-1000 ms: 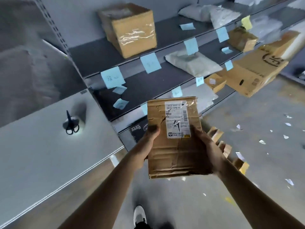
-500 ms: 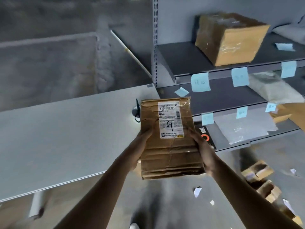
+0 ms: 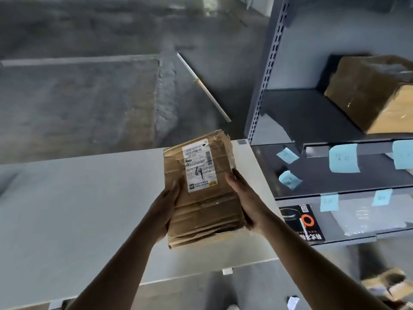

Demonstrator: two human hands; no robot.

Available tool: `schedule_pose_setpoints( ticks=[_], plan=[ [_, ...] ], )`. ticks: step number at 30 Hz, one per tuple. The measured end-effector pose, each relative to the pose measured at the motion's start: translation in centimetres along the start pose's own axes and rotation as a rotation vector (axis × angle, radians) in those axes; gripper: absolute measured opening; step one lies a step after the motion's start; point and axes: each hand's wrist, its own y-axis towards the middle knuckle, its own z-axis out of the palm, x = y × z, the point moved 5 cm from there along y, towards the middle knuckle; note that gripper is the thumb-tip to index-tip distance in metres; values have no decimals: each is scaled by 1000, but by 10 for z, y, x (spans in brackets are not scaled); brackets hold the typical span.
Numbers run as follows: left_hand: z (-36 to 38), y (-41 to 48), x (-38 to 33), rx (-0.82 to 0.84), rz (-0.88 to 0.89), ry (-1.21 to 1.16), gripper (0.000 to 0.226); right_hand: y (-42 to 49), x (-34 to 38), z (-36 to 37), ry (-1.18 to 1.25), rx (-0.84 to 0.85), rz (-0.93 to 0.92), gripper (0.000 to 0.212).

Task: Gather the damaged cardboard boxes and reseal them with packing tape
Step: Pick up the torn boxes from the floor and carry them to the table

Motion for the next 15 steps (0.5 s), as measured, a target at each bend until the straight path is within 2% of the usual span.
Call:
schedule_pose_setpoints(
  ticks=[4,8,11,14,15],
  plan=[
    [-29,32,-14,-218,8,58,72,49,15,15,-94,-13,-10,81],
    [-41,67,-25,-378,45,166,58,81,39,23,-237,-13,-71,89],
    [-46,92,-32,-370,25,192,80,97,58,26,-339,-46,-106,89],
    [-44,113,-36,-291,-37,153,85,111,67,28,-398,-65,-106,82],
    [-43,120,-36,-265,-68,150,93,116,68,28,-424,-83,-108,81]
  ],
)
